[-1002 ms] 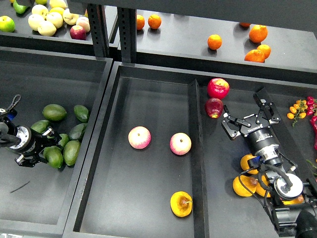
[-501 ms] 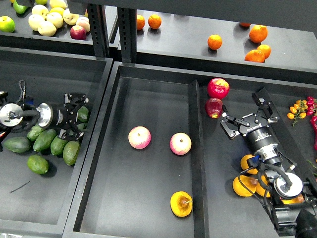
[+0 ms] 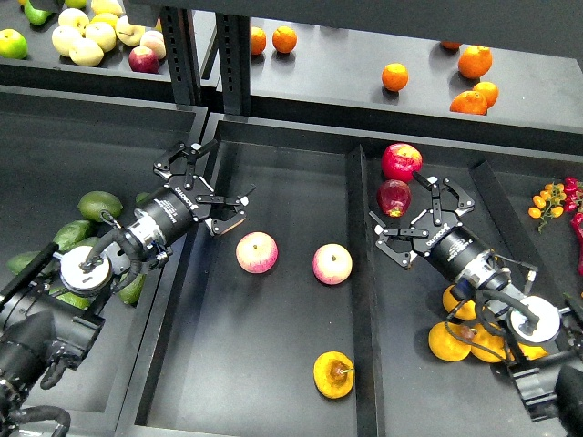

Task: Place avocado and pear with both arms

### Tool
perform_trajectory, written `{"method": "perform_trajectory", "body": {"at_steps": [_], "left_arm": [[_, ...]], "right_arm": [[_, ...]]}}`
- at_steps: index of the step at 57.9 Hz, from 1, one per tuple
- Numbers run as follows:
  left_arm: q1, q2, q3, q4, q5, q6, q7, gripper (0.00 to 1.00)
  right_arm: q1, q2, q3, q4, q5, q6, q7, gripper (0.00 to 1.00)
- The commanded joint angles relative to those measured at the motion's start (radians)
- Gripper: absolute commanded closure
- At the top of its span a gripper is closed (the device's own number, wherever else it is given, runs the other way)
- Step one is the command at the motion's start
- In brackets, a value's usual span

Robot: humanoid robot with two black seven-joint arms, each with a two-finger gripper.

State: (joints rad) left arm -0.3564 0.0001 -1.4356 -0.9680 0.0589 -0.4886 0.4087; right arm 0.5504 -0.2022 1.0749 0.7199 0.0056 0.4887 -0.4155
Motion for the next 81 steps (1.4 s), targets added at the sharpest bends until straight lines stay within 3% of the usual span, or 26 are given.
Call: {"method": "perform_trajectory", "body": {"at_steps": [1,6,18,26,46,81], "left_arm": [[0.074,0.000,0.000,-0.092,-0.014,0.000,-0.016,0.00],[0.086,0.000,-0.002,-0.104,-0.021,0.000,-0.014,0.00],[0.096,0.000,-0.005,-0.115,-0.021,0.000,-0.019,0.00],[0.096,0.000,-0.003,-0.115,-0.021,0.000,-0.019,0.00],[0.097,0.000,0.003,-0.110,-0.021,0.000,-0.021,0.00],[0.097,0.000,0.007,-0.115,-0.021,0.000,-0.019,0.00]], "right_arm": [[0.077,-0.112,-0.165,0.001,0.001,0.000,-0.048,0.01],[0.140,-0.164,-0.295,0.001,-0.003,0.000,-0.073,0.01],[0.279,-0.221,-0.654,0.001,-0.012,0.000,-0.073,0.01],[0.313,-0.201,-0.779,-0.007,-0.053,0.000,-0.073,0.01],[0.301,-0.031,-0.900,-0.028,-0.124,0.000,-0.073,0.01],[0.290,0.118,-1.024,-0.188,-0.165,0.000,-0.073,0.01]]}}
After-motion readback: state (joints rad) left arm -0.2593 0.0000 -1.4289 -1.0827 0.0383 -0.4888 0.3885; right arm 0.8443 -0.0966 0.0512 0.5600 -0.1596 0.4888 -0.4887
